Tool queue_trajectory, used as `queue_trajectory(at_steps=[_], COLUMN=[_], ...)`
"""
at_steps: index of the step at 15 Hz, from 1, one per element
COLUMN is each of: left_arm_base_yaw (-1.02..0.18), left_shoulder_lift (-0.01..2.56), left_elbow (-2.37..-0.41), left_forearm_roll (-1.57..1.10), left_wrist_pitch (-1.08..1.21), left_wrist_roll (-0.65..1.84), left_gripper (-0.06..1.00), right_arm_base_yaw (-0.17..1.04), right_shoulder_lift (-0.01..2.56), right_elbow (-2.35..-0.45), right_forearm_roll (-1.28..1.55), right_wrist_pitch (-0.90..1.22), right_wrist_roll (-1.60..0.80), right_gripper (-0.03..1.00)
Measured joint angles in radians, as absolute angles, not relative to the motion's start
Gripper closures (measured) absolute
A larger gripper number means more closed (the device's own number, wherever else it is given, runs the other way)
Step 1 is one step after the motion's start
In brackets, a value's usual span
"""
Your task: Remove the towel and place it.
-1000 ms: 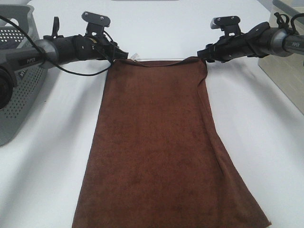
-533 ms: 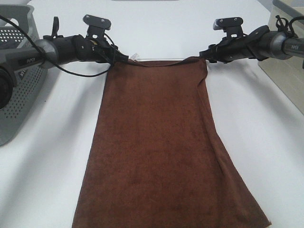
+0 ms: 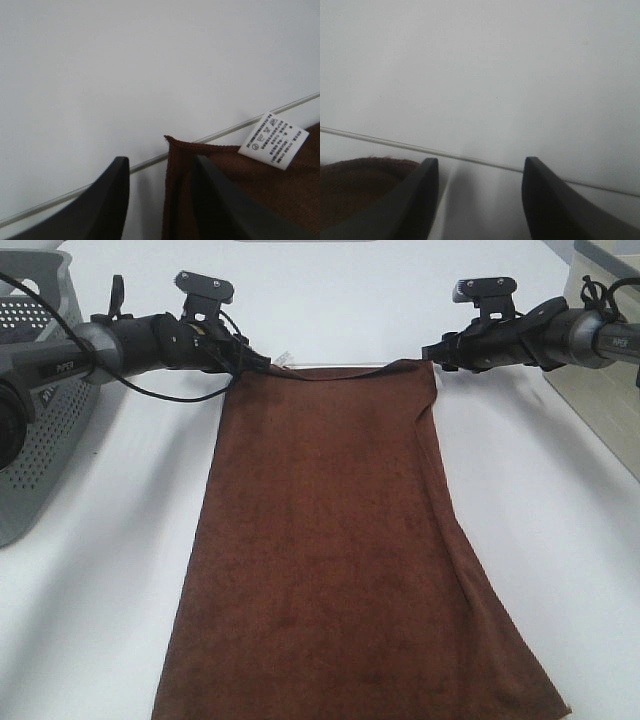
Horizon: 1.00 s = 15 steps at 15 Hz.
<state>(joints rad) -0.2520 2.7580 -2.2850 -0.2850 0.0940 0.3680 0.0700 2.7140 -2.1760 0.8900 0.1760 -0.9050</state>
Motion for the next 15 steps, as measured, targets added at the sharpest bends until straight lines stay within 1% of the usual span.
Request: queue_trajectory(at_steps=[4,8,10,11,12,14,15], left_arm_base_yaw=[-0.252,-0.252,-0.252,-0.252,-0.250,-0.242,-0.240], left_shoulder_lift=[2.758,2.744,2.702,2.626,2.586,2.497,2.470], left_elbow=[-2.285,-2.285,-2.287,-2.297,-2.301,-2.301,-2.302], left_forearm_roll=[-0.286,-0.286,-0.286,-0.281,-0.269,-0.220,-0.196], left_wrist_pitch=[0.119,0.181,0.272,0.430,0.510,0.674,0.713], left_wrist_roll=[0.368,0.368,0.368,0.367,0.352,0.234,0.196], left_gripper=[0.57,0.57,0.56,0.49,0.43,0.27,0.24], right_arm_base_yaw=[0.070,0.070,0.070,0.070,0.070,0.070,0.070], right_shoulder_lift=[2.714,2.691,2.626,2.531,2.481,2.371,2.340], right_elbow=[-2.176,-2.176,-2.176,-2.176,-2.176,-2.176,-2.176], right_forearm_roll=[0.896,0.884,0.827,0.703,0.613,0.435,0.392], right_wrist_pitch=[0.190,0.317,0.392,0.519,0.600,0.801,0.854], right_wrist_roll=[-0.905,-0.899,-0.827,-0.687,-0.596,-0.395,-0.347], right_gripper=[0.46,0.46,0.45,0.41,0.38,0.29,0.28])
